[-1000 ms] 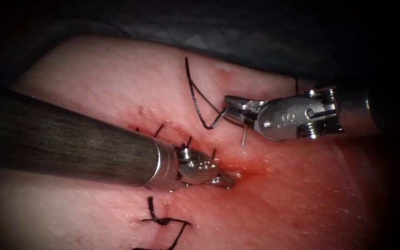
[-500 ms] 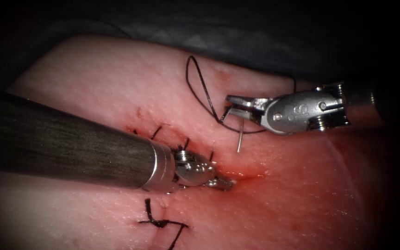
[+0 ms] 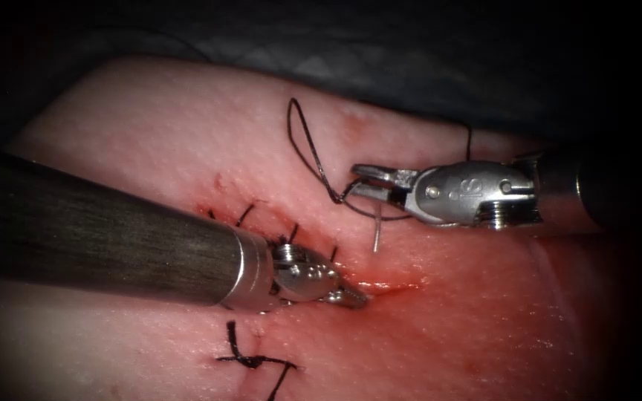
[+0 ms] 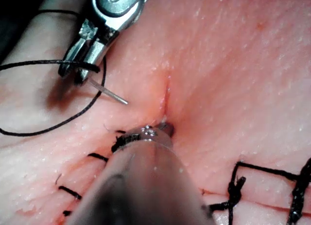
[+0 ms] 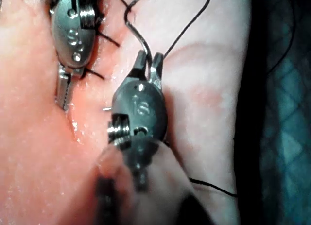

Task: Wound Closure
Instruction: Insert needle into flesh above wound

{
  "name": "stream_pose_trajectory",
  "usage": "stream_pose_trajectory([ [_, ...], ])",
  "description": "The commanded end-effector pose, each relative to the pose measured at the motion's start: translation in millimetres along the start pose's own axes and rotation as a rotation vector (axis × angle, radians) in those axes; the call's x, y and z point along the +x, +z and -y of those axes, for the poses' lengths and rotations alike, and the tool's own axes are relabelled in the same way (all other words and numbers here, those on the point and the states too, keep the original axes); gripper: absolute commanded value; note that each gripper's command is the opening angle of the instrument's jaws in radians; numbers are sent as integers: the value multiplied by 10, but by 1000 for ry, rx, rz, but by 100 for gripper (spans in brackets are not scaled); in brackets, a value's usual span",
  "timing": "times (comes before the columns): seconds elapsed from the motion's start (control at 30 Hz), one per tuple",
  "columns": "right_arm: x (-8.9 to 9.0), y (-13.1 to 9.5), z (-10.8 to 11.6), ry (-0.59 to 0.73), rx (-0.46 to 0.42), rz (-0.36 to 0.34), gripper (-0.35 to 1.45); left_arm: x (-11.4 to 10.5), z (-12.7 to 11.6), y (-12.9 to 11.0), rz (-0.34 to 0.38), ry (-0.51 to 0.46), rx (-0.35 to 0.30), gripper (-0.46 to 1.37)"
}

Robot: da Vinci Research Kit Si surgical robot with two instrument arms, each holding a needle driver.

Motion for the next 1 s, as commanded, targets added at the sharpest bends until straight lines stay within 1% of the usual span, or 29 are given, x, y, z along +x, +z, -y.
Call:
stream_pose_trajectory([
  [0.03,-4,1,3,59,36,-10,-35,0,0,0,0,0,-5,-26],
  [0.13,-6,1,-1,135,43,-48,-35,0,0,0,0,1,-6,-26],
  [0.23,-6,2,-4,169,56,-53,-35,-1,0,0,0,1,-6,-26],
  [0.53,-19,4,-1,334,71,-65,-35,-2,0,-1,0,2,-7,-27],
  [0.6,-24,3,-2,418,72,-76,-35,-2,1,-1,0,2,-6,-27],
  [0.7,-31,4,-5,489,44,-87,-35,-1,0,-1,0,2,-6,-29],
  [0.8,-37,4,-11,527,-16,-81,-35,-1,0,0,0,2,-6,-30],
  [0.93,-43,0,-19,575,-30,-75,-35,-1,0,0,0,2,-6,-31],
  [1.0,-44,0,-19,591,-21,-78,-35,-1,0,0,0,2,-6,-31],
])
